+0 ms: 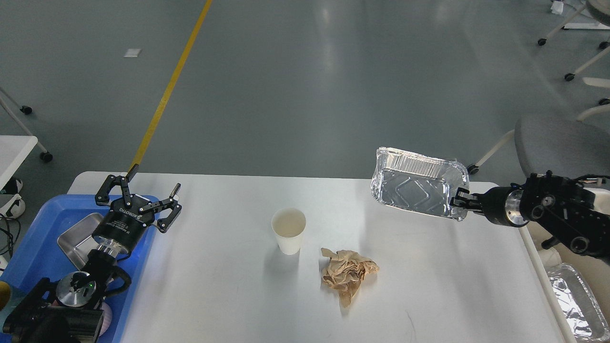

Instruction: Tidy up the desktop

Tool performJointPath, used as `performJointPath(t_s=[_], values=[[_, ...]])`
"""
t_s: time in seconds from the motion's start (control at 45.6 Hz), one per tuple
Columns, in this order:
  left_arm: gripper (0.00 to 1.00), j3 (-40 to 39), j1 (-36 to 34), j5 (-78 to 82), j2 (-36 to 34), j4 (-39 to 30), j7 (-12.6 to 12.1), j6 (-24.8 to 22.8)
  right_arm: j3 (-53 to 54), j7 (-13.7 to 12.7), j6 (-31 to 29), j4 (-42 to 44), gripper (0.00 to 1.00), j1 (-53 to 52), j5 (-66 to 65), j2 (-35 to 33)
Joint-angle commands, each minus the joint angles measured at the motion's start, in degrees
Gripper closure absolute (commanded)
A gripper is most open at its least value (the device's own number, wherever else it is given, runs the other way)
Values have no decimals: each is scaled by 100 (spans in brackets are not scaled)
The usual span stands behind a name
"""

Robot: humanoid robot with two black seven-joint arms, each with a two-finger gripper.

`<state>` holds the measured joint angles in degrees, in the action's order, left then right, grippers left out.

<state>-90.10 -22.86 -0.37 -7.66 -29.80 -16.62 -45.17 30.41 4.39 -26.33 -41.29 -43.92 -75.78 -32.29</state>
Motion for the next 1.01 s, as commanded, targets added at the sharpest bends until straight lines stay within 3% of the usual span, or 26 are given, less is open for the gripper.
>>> performJointPath(t_s=[0.0,0.175,0.417,0.987], values=[[2,10,-25,2,28,0,1,16,9,1,-13,-1046,100,77,257,-769],[2,19,-25,2,37,0,-8,17,35,-8,57,-2663,100,261,327,-1543],[2,28,-8,11,-34,18,-8,25,475,-26,251,-3992,100,745,371,-1983],[2,-51,-43,2,-200,53,18,-212,492,-35,189,-4370,100,1035,441,-2273]])
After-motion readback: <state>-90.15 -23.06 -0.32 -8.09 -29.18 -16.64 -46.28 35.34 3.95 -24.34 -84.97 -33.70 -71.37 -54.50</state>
